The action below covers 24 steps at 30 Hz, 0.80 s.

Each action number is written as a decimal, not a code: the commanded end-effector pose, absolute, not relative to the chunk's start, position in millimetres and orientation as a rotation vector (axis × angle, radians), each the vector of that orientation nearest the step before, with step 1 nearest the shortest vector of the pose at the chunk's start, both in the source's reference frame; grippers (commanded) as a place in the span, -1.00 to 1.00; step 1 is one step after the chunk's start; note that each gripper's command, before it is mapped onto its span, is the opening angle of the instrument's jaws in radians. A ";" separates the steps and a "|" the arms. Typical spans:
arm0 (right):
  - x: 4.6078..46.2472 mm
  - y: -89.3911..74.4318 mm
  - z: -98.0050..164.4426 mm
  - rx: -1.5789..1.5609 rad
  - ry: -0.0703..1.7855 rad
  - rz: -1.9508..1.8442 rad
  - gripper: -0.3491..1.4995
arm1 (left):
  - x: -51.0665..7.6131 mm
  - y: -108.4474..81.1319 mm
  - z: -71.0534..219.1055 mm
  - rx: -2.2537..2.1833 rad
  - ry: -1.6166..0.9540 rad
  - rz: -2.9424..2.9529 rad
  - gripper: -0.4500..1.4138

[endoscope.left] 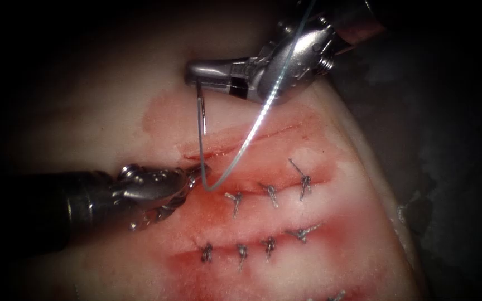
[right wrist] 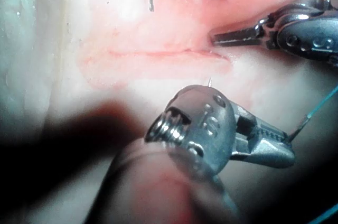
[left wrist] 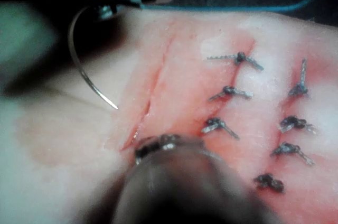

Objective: Wound Closure
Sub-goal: Insert the needle into the skin of the tissue

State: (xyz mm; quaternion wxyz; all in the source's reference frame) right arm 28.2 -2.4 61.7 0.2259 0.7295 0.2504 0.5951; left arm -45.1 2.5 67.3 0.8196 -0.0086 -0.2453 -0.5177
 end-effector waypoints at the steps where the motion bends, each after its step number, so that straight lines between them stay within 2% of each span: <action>1: 29.1 -2.5 62.1 2.015 0.694 1.636 -1.00 | -45.7 3.0 67.7 -0.020 -0.526 -1.102 -1.00; 24: 29.9 -3.0 62.1 2.027 0.716 1.617 -1.00 | -45.7 3.0 67.6 -0.020 -0.525 -1.102 -1.00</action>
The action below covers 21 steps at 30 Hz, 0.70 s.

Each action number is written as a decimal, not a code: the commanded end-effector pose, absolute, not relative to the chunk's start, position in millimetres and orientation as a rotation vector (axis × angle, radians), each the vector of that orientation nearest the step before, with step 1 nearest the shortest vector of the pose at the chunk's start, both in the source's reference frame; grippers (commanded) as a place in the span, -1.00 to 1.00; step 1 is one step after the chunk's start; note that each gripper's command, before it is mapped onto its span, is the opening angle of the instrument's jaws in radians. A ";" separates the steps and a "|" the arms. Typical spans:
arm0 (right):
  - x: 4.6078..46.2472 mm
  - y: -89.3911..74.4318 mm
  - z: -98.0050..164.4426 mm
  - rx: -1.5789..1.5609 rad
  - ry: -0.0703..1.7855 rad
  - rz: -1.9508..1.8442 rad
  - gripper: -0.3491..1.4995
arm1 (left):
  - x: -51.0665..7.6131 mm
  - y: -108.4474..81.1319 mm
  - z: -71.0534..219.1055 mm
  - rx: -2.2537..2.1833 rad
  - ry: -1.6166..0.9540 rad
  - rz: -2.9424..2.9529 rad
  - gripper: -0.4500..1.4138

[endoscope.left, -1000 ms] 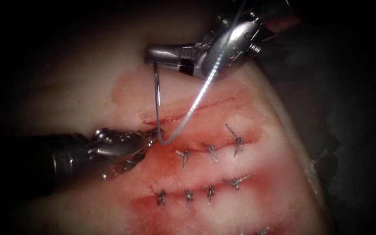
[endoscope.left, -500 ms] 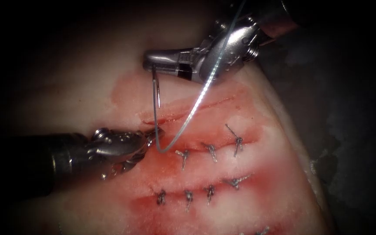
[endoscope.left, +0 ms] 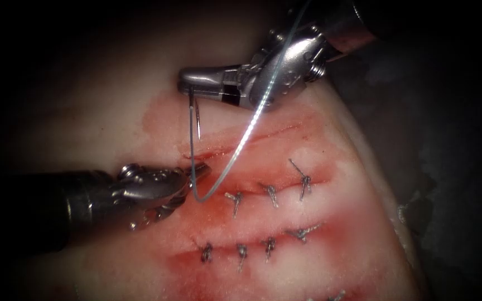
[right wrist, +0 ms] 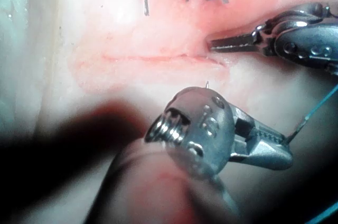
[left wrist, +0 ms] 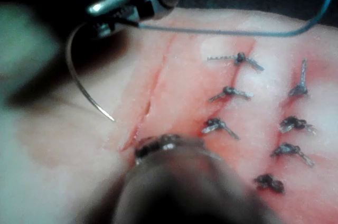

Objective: Wound Closure
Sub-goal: Insert the needle into the skin of the tissue

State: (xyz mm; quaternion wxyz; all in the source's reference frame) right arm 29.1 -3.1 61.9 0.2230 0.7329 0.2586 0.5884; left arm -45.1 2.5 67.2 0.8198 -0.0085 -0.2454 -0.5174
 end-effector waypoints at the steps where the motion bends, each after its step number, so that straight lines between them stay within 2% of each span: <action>1: 29.9 -3.0 62.1 2.030 0.719 1.616 -1.00 | -45.7 3.0 67.6 -0.020 -0.525 -1.102 -1.00; 21: 30.1 -3.6 63.0 2.011 0.705 1.611 -1.00 | -45.7 3.0 67.6 -0.020 -0.525 -1.102 -1.00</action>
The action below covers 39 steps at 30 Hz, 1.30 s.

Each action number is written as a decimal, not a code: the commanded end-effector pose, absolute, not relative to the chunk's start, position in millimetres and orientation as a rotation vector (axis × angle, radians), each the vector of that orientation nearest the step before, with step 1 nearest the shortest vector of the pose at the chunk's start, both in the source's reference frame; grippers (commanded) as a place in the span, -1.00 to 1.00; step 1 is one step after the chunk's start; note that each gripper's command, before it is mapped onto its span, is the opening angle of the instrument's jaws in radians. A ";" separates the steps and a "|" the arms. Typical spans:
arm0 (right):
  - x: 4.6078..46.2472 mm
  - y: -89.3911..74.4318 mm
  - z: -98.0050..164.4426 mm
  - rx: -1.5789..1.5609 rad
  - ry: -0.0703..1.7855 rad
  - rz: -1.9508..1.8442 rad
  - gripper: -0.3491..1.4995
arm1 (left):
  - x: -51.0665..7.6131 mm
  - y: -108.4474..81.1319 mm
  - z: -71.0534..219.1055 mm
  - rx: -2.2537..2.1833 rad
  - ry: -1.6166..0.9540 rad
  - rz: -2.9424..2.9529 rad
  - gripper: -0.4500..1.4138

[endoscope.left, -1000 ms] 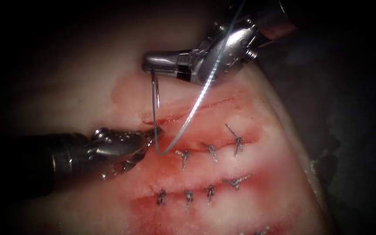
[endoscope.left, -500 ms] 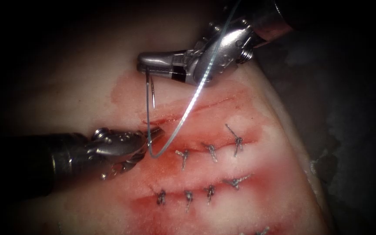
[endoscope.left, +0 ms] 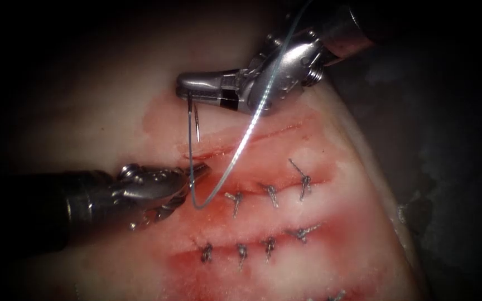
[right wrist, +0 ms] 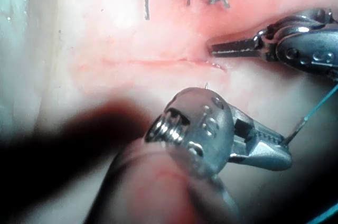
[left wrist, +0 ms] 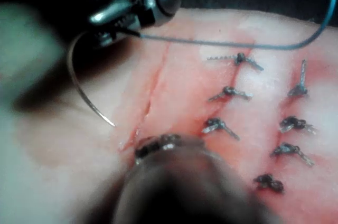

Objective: Wound Closure
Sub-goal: Insert the needle into the skin of the tissue

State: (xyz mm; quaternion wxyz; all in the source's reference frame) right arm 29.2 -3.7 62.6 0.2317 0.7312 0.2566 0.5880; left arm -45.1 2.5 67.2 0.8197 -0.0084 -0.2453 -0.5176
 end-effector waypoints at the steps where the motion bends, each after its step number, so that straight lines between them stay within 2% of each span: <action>1: 30.1 -3.7 63.0 2.011 0.705 1.611 -1.00 | -45.7 3.0 67.6 -0.020 -0.525 -1.103 -1.00; 19: 30.4 -4.0 63.5 1.971 0.645 1.537 -1.00 | -45.7 3.0 67.6 -0.020 -0.526 -1.102 -1.00; 39: 30.5 -3.5 62.3 1.912 0.699 1.494 -1.00 | -45.6 2.9 67.6 -0.020 -0.526 -1.102 -1.00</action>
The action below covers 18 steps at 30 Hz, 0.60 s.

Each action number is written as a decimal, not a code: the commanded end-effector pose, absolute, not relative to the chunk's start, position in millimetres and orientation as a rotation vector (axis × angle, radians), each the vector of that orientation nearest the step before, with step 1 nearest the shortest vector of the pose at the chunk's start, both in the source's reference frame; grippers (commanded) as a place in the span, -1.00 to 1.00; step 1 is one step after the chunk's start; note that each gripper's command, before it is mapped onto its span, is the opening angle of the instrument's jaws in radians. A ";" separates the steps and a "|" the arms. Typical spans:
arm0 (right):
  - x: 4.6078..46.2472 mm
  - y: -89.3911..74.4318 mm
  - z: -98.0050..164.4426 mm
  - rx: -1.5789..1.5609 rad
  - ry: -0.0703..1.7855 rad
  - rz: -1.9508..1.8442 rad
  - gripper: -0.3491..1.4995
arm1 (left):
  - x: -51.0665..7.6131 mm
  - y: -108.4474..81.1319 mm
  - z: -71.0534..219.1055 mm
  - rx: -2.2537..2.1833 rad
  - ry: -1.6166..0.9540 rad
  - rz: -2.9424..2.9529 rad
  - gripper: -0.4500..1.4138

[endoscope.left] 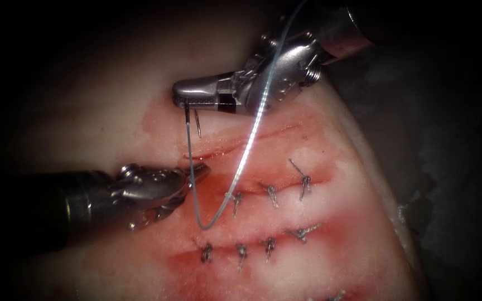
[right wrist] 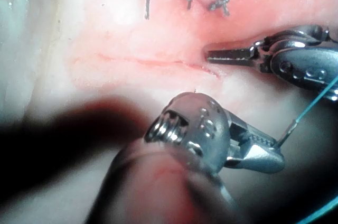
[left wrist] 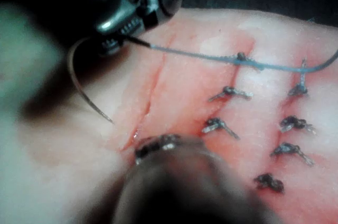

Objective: Wound Closure
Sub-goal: Insert the needle into the skin of the tissue

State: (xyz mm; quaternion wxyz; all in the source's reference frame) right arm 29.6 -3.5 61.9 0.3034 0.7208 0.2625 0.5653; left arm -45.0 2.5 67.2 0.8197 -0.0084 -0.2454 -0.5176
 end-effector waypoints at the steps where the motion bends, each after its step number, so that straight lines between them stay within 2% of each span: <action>1: 30.5 -3.5 62.3 1.910 0.696 1.494 -1.00 | -45.6 2.9 67.6 -0.020 -0.526 -1.102 -1.00; 18: 30.3 -4.3 62.7 1.903 0.691 1.486 -1.00 | -45.5 3.0 67.6 -0.019 -0.526 -1.102 -1.00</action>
